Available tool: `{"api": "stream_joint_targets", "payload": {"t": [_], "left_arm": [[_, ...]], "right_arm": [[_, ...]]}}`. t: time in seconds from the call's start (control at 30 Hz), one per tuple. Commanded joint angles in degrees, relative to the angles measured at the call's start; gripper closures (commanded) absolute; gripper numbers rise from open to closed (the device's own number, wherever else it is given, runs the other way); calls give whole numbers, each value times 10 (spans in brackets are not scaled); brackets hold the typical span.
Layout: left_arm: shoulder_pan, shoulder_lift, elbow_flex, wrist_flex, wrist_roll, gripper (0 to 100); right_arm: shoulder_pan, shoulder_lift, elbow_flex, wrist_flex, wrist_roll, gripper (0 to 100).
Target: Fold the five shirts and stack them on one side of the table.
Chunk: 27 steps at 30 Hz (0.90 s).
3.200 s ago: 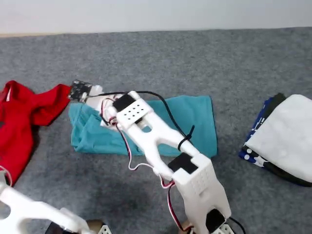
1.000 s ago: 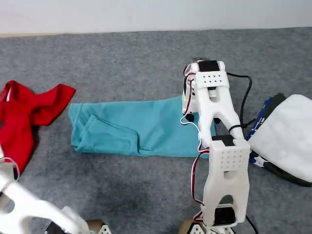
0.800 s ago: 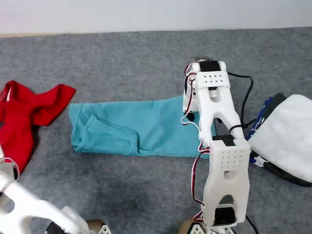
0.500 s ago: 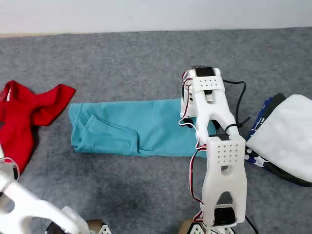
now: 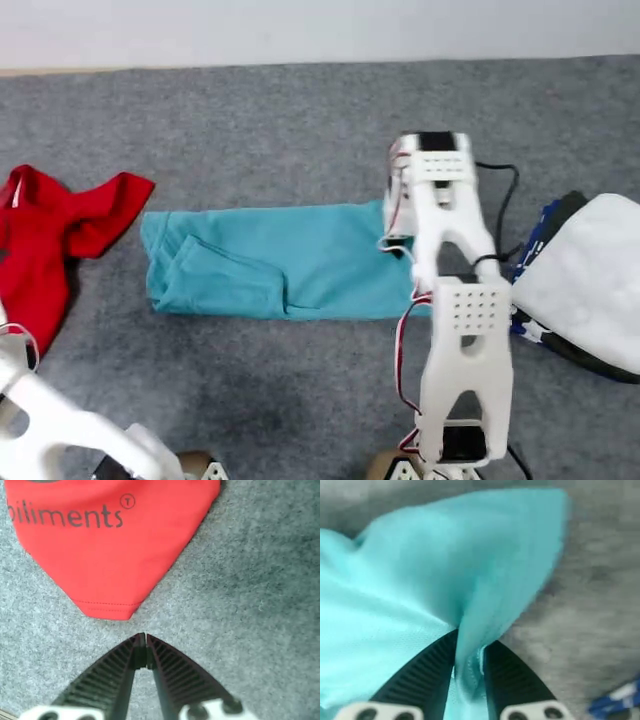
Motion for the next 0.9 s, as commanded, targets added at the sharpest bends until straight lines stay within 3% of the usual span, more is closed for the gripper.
{"api": "stream_joint_targets", "payload": {"t": [0.0, 0.2, 0.37, 0.5, 0.87], "left_arm": [[4, -12, -9, 4, -3, 992], [4, -14, -9, 4, -3, 992], [4, -12, -9, 4, -3, 992], [4, -12, -9, 3, -3, 992], [4, -16, -9, 4, -3, 992]], "right_arm": [[69, -49, -40, 10, 52, 988], [134, -83, -66, 16, 152, 989], [103, -99, -65, 46, 188, 989], [32, -137, -64, 46, 195, 989], [-249, -206, -68, 42, 198, 989]]}}
